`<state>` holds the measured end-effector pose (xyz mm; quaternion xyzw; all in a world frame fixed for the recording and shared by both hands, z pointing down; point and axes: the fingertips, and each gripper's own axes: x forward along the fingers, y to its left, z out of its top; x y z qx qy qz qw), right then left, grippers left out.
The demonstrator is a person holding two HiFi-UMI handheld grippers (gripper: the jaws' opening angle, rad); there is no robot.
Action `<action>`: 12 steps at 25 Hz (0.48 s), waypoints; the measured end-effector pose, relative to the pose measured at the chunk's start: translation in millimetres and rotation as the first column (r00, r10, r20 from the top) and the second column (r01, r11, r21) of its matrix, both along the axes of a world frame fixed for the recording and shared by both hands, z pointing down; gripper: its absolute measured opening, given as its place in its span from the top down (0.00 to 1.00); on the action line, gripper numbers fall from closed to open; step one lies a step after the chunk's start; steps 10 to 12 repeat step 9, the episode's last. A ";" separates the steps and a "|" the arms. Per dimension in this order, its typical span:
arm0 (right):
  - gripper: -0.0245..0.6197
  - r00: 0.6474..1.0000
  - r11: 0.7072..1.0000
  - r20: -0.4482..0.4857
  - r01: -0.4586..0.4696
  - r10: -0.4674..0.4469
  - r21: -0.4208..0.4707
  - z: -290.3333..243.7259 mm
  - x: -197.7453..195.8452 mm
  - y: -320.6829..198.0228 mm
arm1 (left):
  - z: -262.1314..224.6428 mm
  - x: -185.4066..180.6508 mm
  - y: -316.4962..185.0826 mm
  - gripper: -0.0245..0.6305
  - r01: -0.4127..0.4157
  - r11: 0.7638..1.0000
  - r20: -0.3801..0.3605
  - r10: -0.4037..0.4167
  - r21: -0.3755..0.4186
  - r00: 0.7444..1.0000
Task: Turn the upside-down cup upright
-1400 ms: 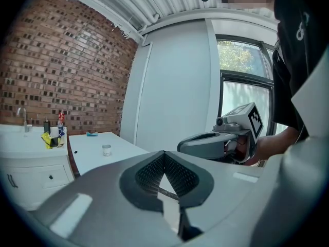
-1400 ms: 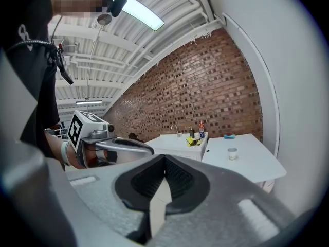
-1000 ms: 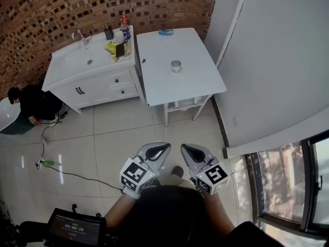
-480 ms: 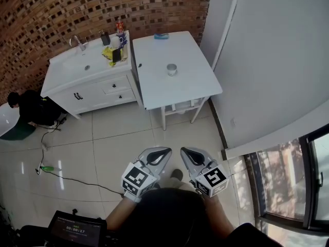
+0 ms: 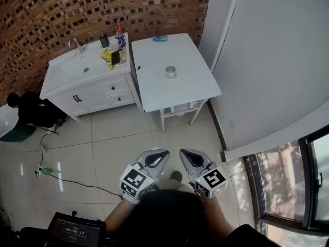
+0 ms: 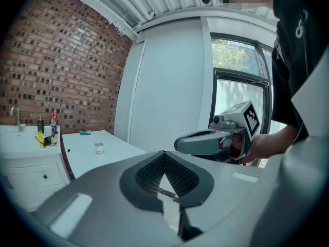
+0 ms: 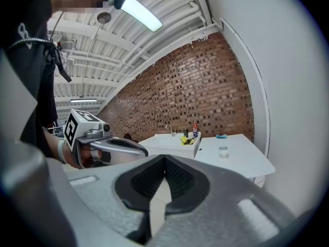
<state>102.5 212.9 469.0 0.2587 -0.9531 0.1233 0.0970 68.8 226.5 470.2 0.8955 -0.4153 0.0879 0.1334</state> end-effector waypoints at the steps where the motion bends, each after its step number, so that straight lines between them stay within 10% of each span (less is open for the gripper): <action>1: 0.98 1.000 1.000 -0.001 0.001 -0.001 0.000 0.1 -0.2 0.0 | 1.6 -0.6 0.0 0.94 -0.001 1.000 0.001 0.001 0.003 1.000; 12: 0.98 1.000 1.000 -0.010 0.005 -0.005 -0.005 0.4 -1.0 1.7 | -7.3 2.4 -0.8 0.94 -0.001 1.000 -0.009 0.001 -0.006 1.000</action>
